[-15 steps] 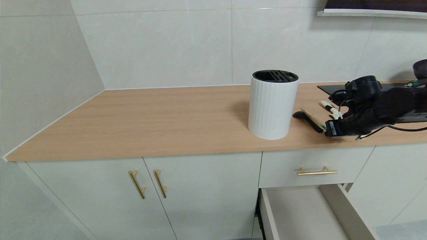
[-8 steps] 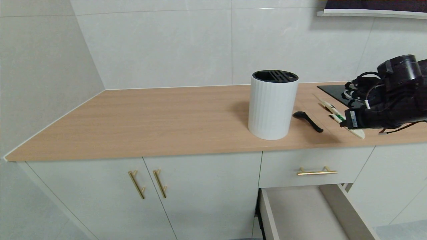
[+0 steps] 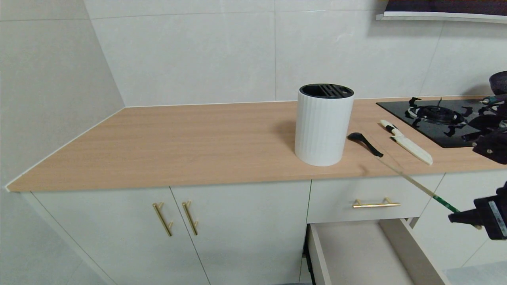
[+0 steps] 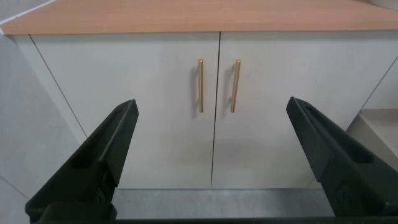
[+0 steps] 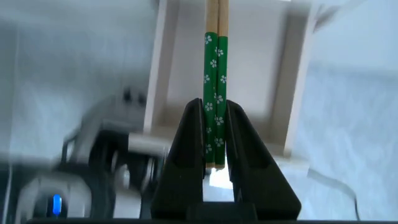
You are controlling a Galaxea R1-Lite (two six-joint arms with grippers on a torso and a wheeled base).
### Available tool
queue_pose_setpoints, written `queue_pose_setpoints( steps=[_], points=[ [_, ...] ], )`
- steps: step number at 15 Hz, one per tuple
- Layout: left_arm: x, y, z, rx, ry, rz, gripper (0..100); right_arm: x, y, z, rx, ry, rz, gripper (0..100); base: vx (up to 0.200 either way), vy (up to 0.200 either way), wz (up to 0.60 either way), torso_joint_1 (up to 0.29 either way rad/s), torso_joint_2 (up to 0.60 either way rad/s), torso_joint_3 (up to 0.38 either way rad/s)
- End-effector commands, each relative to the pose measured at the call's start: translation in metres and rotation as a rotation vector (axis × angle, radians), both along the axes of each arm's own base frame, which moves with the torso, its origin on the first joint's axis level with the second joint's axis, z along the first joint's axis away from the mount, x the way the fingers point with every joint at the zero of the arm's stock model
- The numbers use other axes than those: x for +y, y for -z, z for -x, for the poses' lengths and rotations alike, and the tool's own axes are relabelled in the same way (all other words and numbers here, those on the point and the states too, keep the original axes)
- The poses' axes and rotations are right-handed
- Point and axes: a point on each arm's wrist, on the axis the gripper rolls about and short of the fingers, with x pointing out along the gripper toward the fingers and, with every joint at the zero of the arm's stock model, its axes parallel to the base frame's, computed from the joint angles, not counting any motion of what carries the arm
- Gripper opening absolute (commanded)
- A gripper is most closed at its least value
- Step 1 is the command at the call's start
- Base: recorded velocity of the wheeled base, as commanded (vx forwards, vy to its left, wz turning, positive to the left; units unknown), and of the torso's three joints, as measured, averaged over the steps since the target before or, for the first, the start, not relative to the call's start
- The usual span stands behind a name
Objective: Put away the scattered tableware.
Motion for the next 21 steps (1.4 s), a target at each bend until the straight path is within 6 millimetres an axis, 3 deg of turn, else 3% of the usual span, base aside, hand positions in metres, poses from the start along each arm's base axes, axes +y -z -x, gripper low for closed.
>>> queue_pose_setpoints(
  steps=[1,4,7,12,21],
  points=[
    [0.000,0.000,0.000,0.000,0.000,0.000,100,-0.006,0.018,0.034,0.035,-0.018,0.002,0,0.000,0.000,0.00,0.000,0.00,0.000],
    [0.000,0.000,0.000,0.000,0.000,0.000,100,-0.008,0.039,0.041,0.105,-0.019,0.018,0,0.000,0.000,0.00,0.000,0.00,0.000],
    [0.000,0.000,0.000,0.000,0.000,0.000,100,-0.001,0.053,0.027,0.137,-0.035,0.020,0,0.000,0.000,0.00,0.000,0.00,0.000],
    [0.000,0.000,0.000,0.000,0.000,0.000,100,0.034,0.079,0.027,0.296,-0.120,0.023,0,0.000,0.000,0.00,-0.003,0.01,0.006],
    [0.000,0.000,0.000,0.000,0.000,0.000,100,0.041,0.091,0.017,0.304,-0.117,0.029,0,0.000,0.000,0.00,-0.138,0.42,0.274]
  ],
)
